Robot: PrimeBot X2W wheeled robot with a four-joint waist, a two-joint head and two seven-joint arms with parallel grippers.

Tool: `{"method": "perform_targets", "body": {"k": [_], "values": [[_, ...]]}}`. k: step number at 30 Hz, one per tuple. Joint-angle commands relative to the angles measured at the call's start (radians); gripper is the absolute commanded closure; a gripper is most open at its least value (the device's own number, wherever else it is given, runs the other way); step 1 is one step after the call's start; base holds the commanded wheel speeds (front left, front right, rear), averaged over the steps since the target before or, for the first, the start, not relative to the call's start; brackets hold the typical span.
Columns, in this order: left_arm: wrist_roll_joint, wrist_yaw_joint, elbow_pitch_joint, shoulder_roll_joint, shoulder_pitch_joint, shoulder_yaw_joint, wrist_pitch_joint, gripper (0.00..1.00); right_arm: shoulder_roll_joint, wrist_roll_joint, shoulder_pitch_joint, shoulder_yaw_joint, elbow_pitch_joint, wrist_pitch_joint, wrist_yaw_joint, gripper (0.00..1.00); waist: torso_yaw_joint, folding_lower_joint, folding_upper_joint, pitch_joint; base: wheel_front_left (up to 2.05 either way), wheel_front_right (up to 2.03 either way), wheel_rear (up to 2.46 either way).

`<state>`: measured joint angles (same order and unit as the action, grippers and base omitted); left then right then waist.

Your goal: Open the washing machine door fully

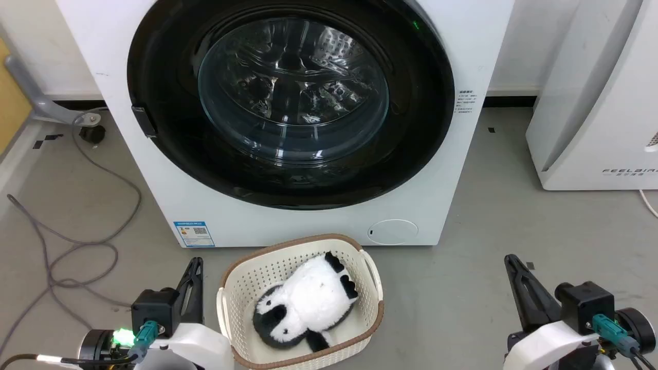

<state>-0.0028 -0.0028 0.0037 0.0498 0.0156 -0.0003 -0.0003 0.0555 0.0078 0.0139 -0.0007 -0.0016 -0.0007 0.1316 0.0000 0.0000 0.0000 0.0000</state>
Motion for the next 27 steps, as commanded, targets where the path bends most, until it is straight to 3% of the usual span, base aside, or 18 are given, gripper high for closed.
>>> {"method": "perform_targets", "body": {"k": [1,27], "values": [[0.003,0.003,-0.004,0.000,-0.016,0.000,0.000,1.00,-0.005,-0.008,-0.014,0.001,0.002,0.001,-0.001,1.00,0.000,0.0000,0.0000,0.000,0.00,0.00,0.00],[0.003,0.003,-0.004,0.000,-0.016,0.000,0.000,1.00,-0.005,-0.008,-0.014,0.001,0.002,0.001,-0.001,1.00,0.000,0.0000,0.0000,0.000,0.00,0.00,0.00]]}}
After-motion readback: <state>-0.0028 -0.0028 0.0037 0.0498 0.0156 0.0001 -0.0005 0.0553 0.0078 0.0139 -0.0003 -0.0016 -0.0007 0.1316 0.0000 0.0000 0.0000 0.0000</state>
